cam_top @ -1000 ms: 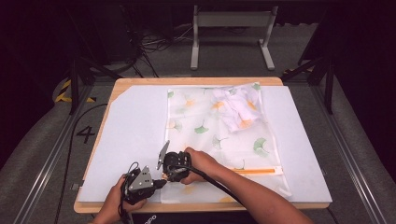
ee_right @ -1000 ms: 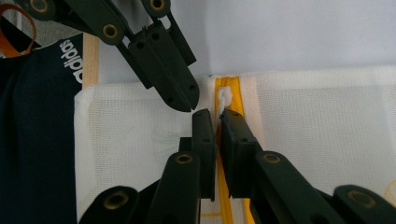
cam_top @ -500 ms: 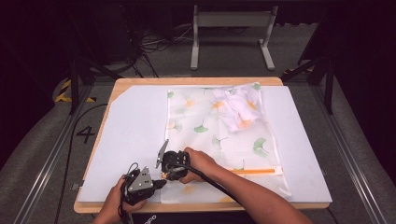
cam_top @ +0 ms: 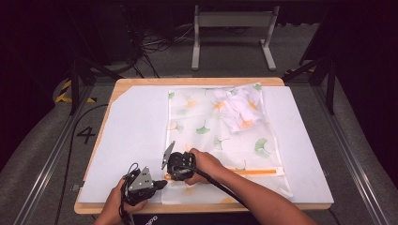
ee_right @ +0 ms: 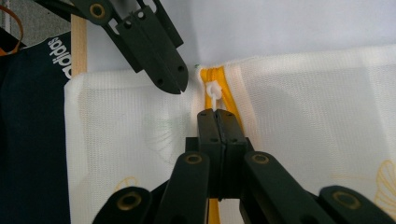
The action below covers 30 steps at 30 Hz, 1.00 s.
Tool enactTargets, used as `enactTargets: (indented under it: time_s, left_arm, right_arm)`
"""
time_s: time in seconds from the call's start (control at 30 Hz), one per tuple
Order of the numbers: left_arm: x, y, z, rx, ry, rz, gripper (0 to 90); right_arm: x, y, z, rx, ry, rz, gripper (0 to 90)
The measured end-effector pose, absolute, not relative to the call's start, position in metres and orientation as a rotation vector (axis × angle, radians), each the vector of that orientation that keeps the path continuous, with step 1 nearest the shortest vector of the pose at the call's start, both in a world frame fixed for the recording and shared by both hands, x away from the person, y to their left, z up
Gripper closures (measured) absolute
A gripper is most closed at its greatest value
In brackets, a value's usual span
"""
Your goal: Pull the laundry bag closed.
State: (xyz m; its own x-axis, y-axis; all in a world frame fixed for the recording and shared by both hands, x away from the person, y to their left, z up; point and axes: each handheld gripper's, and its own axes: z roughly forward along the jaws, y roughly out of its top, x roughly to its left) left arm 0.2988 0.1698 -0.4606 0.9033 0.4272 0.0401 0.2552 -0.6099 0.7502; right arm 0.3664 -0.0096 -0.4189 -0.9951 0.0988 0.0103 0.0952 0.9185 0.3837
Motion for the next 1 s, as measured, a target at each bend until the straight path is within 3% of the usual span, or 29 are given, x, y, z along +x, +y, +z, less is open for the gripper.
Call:
enactTargets:
  time_s: [0.27,0.4,0.77,1.0]
  left_arm:
    - [0.298,0.171,-0.461,2.245,0.475,0.276,90.0]
    - [0.299,0.172,-0.461,2.244,0.476,0.266,90.0]
    - [0.299,0.173,-0.462,2.239,0.476,0.261,90.0]
    - [0.3,0.173,-0.462,2.238,0.47,0.25,90.0]
  right_arm:
    - [0.358,-0.006,-0.419,0.06,2.995,0.594,89.4]
    - [0.35,0.0,-0.42,0.015,2.893,0.527,73.4]
    - [0.353,0.004,-0.421,0.074,2.913,0.594,72.3]
    - [0.352,0.011,-0.421,0.029,2.928,0.53,83.3]
